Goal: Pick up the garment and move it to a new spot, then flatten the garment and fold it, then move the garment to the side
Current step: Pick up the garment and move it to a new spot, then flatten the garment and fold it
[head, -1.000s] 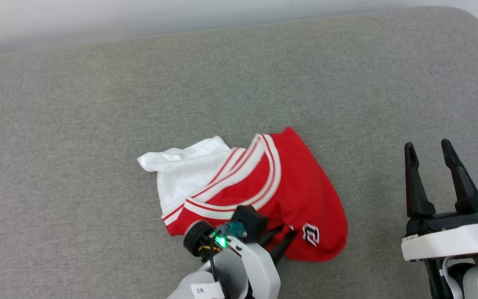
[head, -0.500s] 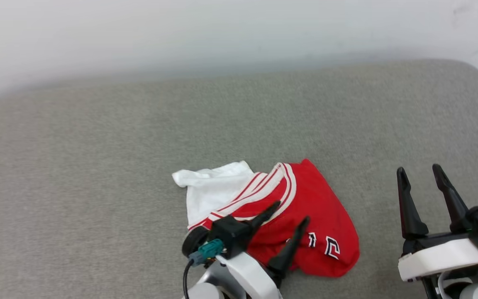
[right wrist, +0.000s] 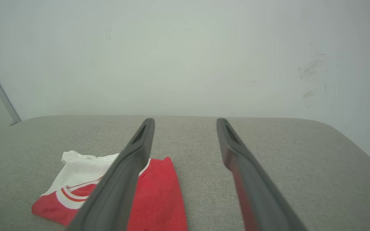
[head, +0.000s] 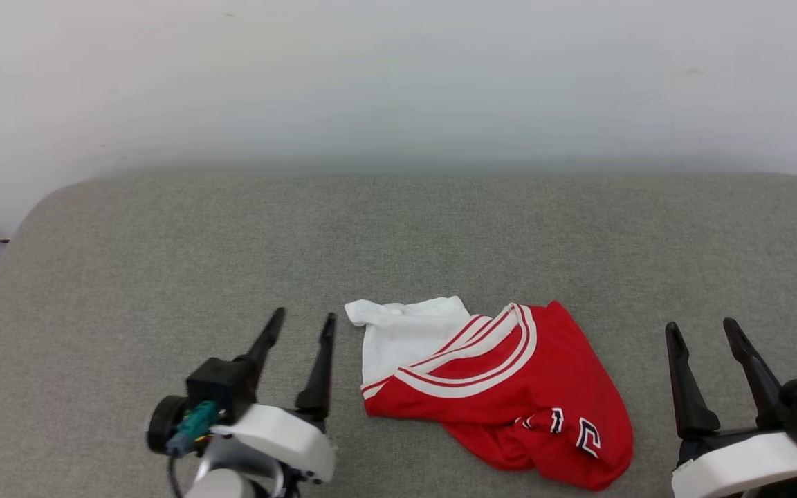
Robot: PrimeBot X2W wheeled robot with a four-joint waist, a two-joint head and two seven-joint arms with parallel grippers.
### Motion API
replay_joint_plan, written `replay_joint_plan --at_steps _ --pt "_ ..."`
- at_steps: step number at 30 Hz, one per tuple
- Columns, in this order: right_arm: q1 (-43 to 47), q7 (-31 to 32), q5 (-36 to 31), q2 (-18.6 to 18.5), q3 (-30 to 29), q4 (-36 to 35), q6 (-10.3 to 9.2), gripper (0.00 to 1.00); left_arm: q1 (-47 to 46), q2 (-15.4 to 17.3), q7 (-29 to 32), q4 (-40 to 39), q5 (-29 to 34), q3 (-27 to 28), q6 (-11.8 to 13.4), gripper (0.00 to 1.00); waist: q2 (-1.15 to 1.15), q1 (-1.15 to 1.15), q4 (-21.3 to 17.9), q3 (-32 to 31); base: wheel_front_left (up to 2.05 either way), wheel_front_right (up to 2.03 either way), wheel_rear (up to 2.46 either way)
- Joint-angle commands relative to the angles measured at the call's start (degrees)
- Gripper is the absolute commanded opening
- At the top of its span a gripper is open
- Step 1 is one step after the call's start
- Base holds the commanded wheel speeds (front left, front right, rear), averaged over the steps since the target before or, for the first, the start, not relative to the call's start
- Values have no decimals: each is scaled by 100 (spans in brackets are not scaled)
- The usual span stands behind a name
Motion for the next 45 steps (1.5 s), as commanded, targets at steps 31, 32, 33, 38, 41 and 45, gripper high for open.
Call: replay_joint_plan --at_steps 31,32,33,38,41,45 --pt "297 129 76 10 -161 -277 -6 100 317 616 1120 -556 -452 141 98 100 0 1 146 11 0 0 0" --pt "267 136 72 10 -142 -299 -6 100 174 586 1276 -518 -500 92 42 100 0 1 133 58 0 0 0" --pt "226 147 71 10 -122 -332 -6 100 52 573 1506 -449 -555 12 -21 100 0 1 114 133 0 0 0" --pt "14 158 44 9 -3 -401 -6 100 -690 504 2472 -80 -786 -258 -343 100 0 1 -59 560 0 0 0" --pt "-108 130 48 9 17 -384 -6 100 -1115 475 3064 246 -914 -395 -479 100 0 1 -163 828 0 0 0" --pt "-253 60 79 10 53 -312 -6 100 -1620 455 3721 705 -1000 -553 -643 100 0 1 -295 1128 0 0 0"
